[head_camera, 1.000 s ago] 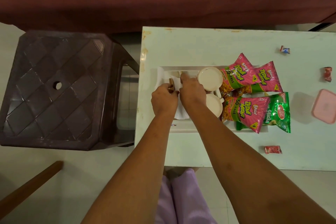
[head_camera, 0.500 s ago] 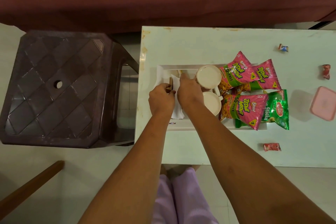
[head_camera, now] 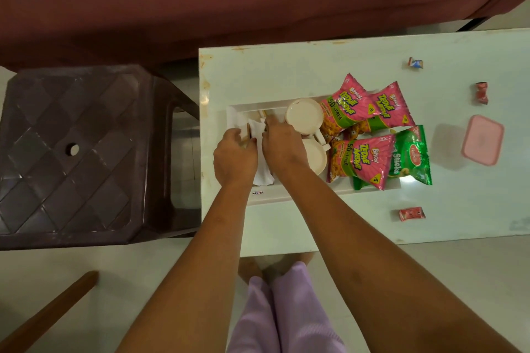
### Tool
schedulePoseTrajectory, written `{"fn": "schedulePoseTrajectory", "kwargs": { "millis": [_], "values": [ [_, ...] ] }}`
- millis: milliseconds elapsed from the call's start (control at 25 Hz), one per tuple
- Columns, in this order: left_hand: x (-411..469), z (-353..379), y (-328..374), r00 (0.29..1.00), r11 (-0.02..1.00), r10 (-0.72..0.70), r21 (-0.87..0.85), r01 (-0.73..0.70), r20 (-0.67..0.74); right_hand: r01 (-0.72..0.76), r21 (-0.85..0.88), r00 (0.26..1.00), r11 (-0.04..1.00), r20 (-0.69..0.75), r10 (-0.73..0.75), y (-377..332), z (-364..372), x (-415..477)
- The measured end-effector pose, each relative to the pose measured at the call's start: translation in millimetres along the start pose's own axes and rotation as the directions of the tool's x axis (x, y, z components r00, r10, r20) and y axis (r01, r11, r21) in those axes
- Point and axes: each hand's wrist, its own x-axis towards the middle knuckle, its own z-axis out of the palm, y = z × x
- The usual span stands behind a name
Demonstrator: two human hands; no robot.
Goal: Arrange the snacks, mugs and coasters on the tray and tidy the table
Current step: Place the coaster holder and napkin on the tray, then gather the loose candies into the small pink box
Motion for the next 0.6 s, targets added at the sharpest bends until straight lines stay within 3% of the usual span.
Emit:
{"fn": "schedulePoseTrajectory", "kwargs": {
  "millis": [240, 360, 440, 520, 600],
  "values": [
    [-38.3, 10.4, 18.7, 0.974, 0.984, 0.164, -0.042, -0.172, -0.157, -0.040, 0.269, 0.961, 0.962, -0.255, 0.111, 29.9, -43.8, -39.0],
    [-69.1, 24.3, 36.2, 0.874, 0.880, 0.474, 0.018, -0.475, -0.107, -0.077, 0.294, 0.888, 0.953, -0.415, 0.200, 72.0, -67.3, -68.3],
    [-87.8, 35.1, 57.9, 0.804, 0.805, 0.593, 0.053, -0.591, -0.039, -0.141, 0.358, 0.841, 0.923, -0.448, 0.302, 98.2, -83.4, -81.7],
    [-92.0, 45.4, 75.5, 0.843, 0.845, 0.534, 0.017, -0.534, -0.063, -0.222, 0.471, 0.768, 0.854, -0.455, 0.451, 130.8, -100.0, -87.4],
    [-79.0, 47.7, 75.1, 0.941, 0.940, 0.302, -0.115, -0.321, -0.152, -0.317, 0.555, 0.649, 0.769, -0.464, 0.603, 171.4, -111.4, -83.1]
  ]
}}
